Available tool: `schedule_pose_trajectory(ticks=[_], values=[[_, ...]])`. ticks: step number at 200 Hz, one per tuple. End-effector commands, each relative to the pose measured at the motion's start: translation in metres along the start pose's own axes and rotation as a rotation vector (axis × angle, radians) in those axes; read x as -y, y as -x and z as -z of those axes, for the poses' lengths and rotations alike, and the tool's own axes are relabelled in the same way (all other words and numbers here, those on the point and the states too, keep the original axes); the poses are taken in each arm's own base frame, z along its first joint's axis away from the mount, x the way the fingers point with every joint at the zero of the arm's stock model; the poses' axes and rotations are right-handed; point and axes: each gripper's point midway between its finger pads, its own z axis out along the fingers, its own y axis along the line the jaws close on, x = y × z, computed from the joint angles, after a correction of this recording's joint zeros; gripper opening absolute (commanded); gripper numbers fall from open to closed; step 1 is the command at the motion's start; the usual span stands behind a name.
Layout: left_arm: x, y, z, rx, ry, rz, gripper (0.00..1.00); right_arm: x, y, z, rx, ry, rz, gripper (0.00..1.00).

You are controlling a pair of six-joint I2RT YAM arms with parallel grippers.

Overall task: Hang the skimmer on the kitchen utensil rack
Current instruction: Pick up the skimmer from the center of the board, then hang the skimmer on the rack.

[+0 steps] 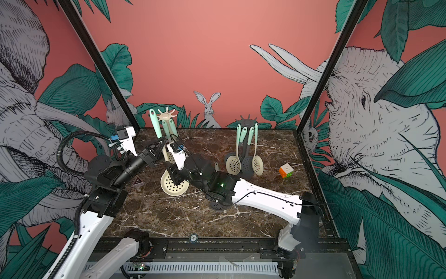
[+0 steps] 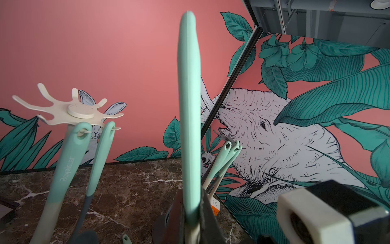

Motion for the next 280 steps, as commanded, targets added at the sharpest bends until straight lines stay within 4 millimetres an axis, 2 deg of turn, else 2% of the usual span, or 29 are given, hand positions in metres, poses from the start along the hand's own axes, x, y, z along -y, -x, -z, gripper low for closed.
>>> schedule_pose_trajectory(ticks=[1,16,33,37,82,121,138,150,171,174,186,203,236,280], values=[[-0.004,-0.001,0.003,0.017,0.031,-0.016,0.0,-0.003,0.024,0.002,0.048,0.024,-0.042,0.43],[-0.005,-0.002,0.003,0.016,0.041,-0.019,0.0,-0.002,0.025,-0.002,0.045,0.016,-0.04,0.39],[-0.005,-0.003,0.003,0.015,0.049,-0.021,0.0,0.0,0.035,0.0,0.068,0.008,-0.039,0.35],[-0.005,-0.004,0.003,0.013,0.049,-0.02,0.0,0.001,0.025,-0.009,0.047,0.001,-0.033,0.34],[-0.008,-0.006,0.005,0.012,0.068,-0.021,0.0,0.004,0.02,-0.021,0.022,0.002,-0.027,0.18],[-0.008,-0.005,0.007,0.015,0.074,-0.027,0.0,0.011,0.019,-0.021,0.016,-0.004,-0.02,0.0],[-0.008,-0.004,0.01,0.019,0.084,-0.038,0.0,0.017,0.023,-0.017,0.026,-0.014,-0.001,0.0],[-0.009,-0.003,0.012,0.022,0.096,-0.055,0.15,0.022,0.024,-0.013,0.033,-0.02,0.016,0.0],[-0.009,0.002,0.019,0.033,0.122,-0.096,0.48,0.035,0.017,-0.014,0.015,-0.025,0.039,0.0],[-0.009,0.003,0.02,0.038,0.129,-0.102,0.5,0.035,0.029,-0.004,0.039,-0.017,0.037,0.0],[-0.011,0.006,0.026,0.049,0.156,-0.123,0.6,0.042,0.03,0.0,0.037,-0.004,0.041,0.0],[-0.013,0.008,0.034,0.063,0.189,-0.149,0.64,0.054,0.03,0.004,0.026,0.014,0.03,0.0],[-0.013,0.007,0.043,0.064,0.207,-0.164,0.65,0.084,0.026,0.006,-0.004,0.045,-0.036,0.0],[-0.005,-0.001,0.044,0.036,0.159,-0.174,0.63,0.105,0.015,-0.003,-0.068,0.177,-0.156,0.0]])
